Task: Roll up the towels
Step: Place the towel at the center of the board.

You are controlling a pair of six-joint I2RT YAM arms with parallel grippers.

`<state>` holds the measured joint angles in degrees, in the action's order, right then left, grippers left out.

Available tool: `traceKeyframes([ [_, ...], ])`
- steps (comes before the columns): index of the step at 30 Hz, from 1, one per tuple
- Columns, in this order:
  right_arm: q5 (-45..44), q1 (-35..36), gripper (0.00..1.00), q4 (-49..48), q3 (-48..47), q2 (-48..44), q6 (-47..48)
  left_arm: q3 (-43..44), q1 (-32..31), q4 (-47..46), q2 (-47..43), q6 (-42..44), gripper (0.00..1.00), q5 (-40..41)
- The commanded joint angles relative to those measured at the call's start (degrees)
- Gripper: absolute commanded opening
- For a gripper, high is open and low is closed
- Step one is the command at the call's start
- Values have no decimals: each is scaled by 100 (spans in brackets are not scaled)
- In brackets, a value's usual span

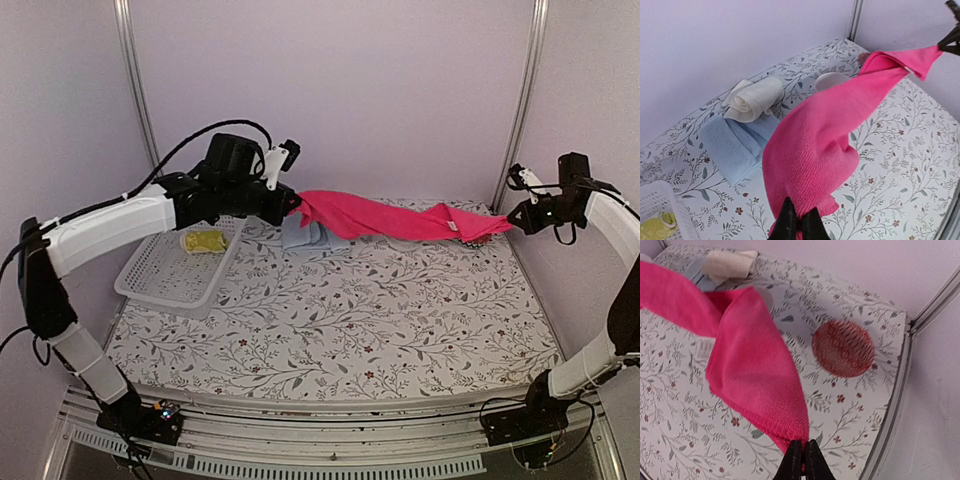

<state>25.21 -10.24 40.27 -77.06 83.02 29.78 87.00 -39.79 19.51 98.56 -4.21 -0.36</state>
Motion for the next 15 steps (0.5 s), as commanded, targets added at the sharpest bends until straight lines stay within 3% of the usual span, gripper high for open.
traceKeyframes([
  [1, 443, 6, 9, 914, 1363, -284, 1167, -1541, -681, 334, -606, 194, 3, -551],
  [3, 399, 6, 17, 1088, 1936, -527, 1843, -1826, -914, 1012, -640, 245, 17, -1071],
  [6, -117, -3, 29, 1287, 2428, -863, 2499, -2023, -1203, 1943, -732, 216, 31, -1118],
  [10, -216, -5, 40, 1279, 2387, -1095, 2656, -2404, -1133, 1650, -1329, 184, 44, -542],
  [15, 310, 247, 38, 1285, 1822, -590, 2254, -2503, -208, 1161, -1419, -500, 46, -465],
])
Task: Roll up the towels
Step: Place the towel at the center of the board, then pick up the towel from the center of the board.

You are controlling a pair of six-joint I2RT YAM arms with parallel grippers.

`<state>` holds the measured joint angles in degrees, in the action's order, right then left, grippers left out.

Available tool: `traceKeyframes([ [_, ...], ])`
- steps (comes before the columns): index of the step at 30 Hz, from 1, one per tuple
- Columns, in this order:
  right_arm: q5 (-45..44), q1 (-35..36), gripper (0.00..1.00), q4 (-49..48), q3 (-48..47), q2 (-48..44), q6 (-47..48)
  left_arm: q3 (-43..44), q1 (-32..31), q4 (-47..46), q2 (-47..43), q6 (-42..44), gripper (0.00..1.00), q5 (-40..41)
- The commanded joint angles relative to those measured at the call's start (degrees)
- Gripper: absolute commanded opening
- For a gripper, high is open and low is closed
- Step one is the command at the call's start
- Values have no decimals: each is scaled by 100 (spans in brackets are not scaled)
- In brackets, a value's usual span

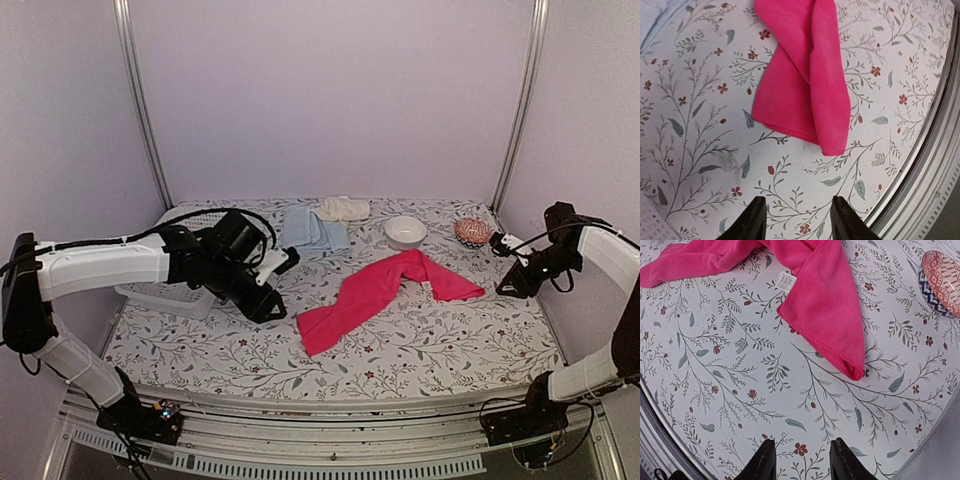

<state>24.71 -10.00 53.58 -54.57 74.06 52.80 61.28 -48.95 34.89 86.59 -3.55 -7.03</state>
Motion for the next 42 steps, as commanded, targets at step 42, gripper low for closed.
traceKeyframes([
  [42, -1188, 2369, 25, -2078, -1111, 3133, -1315, 719, 1019, -1387, 1540, -1306, 35, -1039],
])
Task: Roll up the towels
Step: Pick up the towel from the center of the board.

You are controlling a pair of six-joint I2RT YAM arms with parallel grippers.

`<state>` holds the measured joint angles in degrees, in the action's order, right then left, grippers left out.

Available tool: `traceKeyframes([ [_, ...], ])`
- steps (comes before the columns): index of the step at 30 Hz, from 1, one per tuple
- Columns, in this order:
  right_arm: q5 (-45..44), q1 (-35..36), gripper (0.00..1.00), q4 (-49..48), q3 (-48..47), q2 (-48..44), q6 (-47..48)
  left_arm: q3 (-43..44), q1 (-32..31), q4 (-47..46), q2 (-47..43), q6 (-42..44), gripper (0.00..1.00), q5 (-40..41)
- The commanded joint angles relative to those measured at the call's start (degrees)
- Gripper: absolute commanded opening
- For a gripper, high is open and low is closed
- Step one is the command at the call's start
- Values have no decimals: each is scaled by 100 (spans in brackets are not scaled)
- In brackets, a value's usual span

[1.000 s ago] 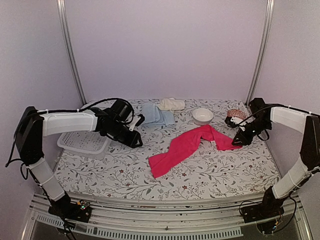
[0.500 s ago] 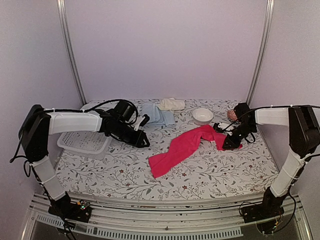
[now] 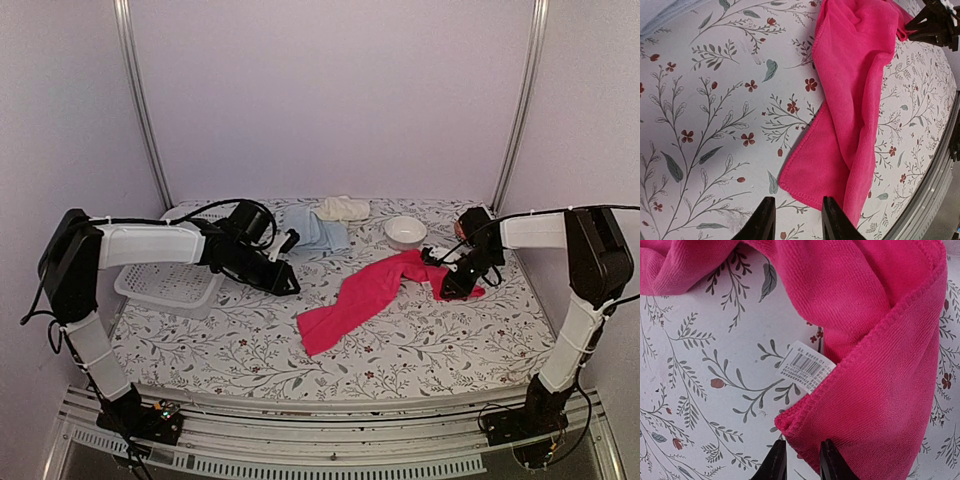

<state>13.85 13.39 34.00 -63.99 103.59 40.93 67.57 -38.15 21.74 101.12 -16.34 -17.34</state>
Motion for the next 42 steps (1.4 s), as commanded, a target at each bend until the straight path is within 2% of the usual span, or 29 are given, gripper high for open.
traceKeyframes([
  [1, -110, 32, 25, -121, -187, 205, -136, 90, -61, -65, 89, -25, 35, -2],
  [16, -119, 133, 27, -30, -302, 398, -194, 45, -61, -14, 77, -2, 36, 84],
  [19, -116, 130, 21, -2, -341, 422, -223, 50, -61, 6, 79, 8, 36, 106],
  [21, -160, 130, 12, 21, -395, 427, -275, 38, -61, 17, 72, 8, 36, 121],
  [25, -192, 123, 4, 131, -491, 316, -359, 37, -57, 15, 66, 15, 36, 125],
  [31, -326, 22, 2, 497, -1068, -205, -478, 56, -62, 13, 60, 93, 36, 205],
  [35, -286, -188, 3, 864, -1763, -882, -690, 14, -72, -45, -1, 103, 35, 206],
  [38, 197, -285, 3, 1058, -2198, -1530, -682, -87, -88, -143, -82, 118, 35, 203],
  [42, 413, -347, 2, 894, -2108, -2125, -646, -152, -117, -209, -57, 146, 35, 165],
])
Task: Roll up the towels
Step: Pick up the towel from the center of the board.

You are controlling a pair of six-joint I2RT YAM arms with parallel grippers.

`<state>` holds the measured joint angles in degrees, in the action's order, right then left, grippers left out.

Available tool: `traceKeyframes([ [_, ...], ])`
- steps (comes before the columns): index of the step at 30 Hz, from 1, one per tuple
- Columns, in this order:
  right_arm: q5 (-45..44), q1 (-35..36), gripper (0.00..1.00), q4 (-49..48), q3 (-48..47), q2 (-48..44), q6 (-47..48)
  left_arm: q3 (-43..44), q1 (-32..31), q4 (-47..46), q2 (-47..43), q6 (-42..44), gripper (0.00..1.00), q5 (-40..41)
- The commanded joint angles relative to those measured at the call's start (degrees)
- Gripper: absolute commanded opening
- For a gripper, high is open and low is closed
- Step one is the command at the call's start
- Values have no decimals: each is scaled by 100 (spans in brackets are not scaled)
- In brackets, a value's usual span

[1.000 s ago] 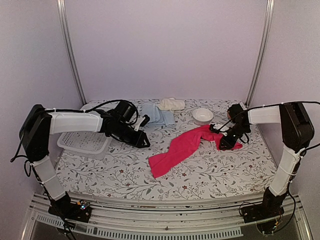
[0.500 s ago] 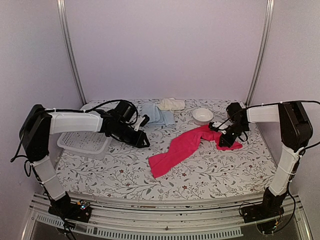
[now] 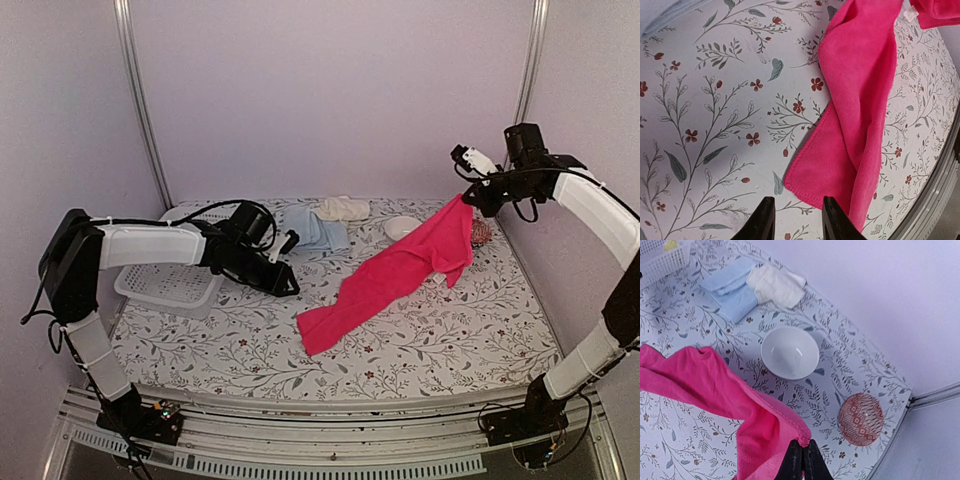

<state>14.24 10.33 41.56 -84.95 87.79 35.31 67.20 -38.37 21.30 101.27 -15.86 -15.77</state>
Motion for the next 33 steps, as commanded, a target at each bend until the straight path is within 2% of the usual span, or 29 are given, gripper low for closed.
traceKeyframes([
  [1, 343, -76, 3, 96, 127, -571, -81, -111, -116, -180, -48, 107, 35, 4],
  [7, 219, -528, 3, -626, 1482, -377, -199, -45, -205, -424, 166, 160, 36, -71],
  [10, 295, -667, 2, -902, 1854, -316, -311, 101, -198, -452, 388, 87, 35, 68],
  [14, 361, -685, 3, -912, 1877, -297, -370, 432, -188, 112, 678, -44, 29, 197],
  [22, 492, -695, 3, -842, 1838, -195, -376, 101, -197, 185, 696, -141, 32, 140],
  [33, 659, -690, 3, -763, 1797, -103, -368, 484, -305, 548, 1331, -154, 34, 229],
])
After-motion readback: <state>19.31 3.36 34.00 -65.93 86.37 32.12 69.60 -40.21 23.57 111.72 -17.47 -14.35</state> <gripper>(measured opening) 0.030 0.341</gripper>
